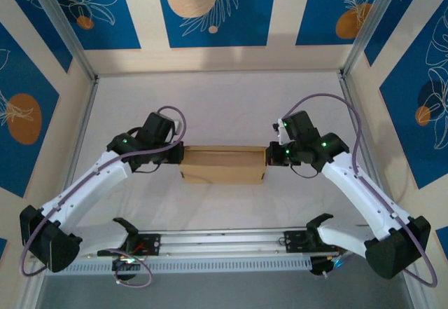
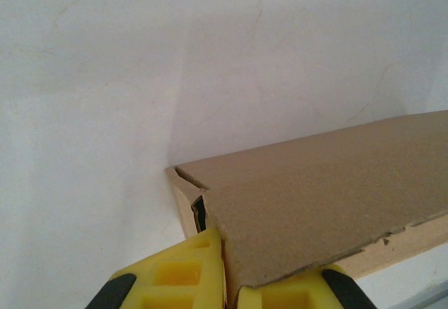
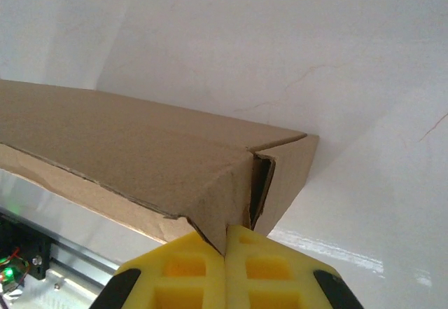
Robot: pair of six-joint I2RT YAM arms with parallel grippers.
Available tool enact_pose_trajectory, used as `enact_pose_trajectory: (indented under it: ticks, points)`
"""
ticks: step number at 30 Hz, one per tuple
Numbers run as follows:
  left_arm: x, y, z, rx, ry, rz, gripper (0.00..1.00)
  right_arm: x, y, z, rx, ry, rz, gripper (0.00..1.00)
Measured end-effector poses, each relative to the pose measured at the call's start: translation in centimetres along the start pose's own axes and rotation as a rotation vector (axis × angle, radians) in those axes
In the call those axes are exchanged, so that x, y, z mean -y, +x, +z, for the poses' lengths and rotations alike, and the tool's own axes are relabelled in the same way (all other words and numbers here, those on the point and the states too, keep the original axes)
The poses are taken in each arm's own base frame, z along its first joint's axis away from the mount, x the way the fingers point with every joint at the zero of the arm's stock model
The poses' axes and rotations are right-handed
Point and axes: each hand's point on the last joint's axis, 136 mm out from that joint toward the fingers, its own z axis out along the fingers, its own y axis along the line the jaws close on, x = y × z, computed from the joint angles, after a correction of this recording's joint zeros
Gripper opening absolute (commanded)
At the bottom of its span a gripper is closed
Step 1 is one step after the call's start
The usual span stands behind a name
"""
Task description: Fold the paper box
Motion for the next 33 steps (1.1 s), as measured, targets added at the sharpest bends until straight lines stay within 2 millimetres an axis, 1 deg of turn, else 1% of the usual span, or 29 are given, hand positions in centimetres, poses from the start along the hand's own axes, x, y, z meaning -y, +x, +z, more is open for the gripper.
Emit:
enact_pose_trajectory:
  ticks: [1, 5, 10, 16, 21, 24, 27, 31, 33]
  points:
    - [0.0, 0.0, 0.0, 0.004, 0.002, 0.0, 0.13, 0.0, 0.1, 0.0, 0.01, -0.002, -0.002, 0.0]
    - [0.1, 0.2, -0.3, 0.016, 0.016, -0.001, 0.35, 0.3, 0.3, -0.1, 0.067, 0.001, 0.001, 0.0]
    - [0.2, 0.0, -1.1, 0.043, 0.028, -0.003, 0.49, 0.7, 0.6, -0.2, 0.124, 0.015, -0.003, 0.0]
    - [0.5, -0.4, -2.2, 0.079, 0.044, 0.001, 0.51, 0.7, 0.5, -0.1, 0.156, 0.026, -0.016, 0.0]
    - [1.3, -1.9, -4.5, 0.149, 0.078, 0.005, 0.51, 0.7, 0.5, 0.0, 0.161, 0.029, -0.019, 0.0]
    - [1.7, -2.6, -5.5, 0.185, 0.096, -0.001, 0.55, 0.6, 0.5, 0.0, 0.16, 0.026, -0.015, 0.0]
    - [1.8, -2.8, -5.6, 0.194, 0.102, -0.02, 0.6, 0.5, 0.5, 0.0, 0.16, 0.024, -0.017, 0.0]
    - [1.9, -3.3, -5.0, 0.196, 0.101, -0.044, 0.61, 0.3, 0.4, 0.2, 0.162, 0.02, -0.018, 0.0]
    - [1.8, -3.4, -4.3, 0.183, 0.094, -0.061, 0.59, 0.3, 0.4, 0.2, 0.165, 0.02, -0.015, 0.0]
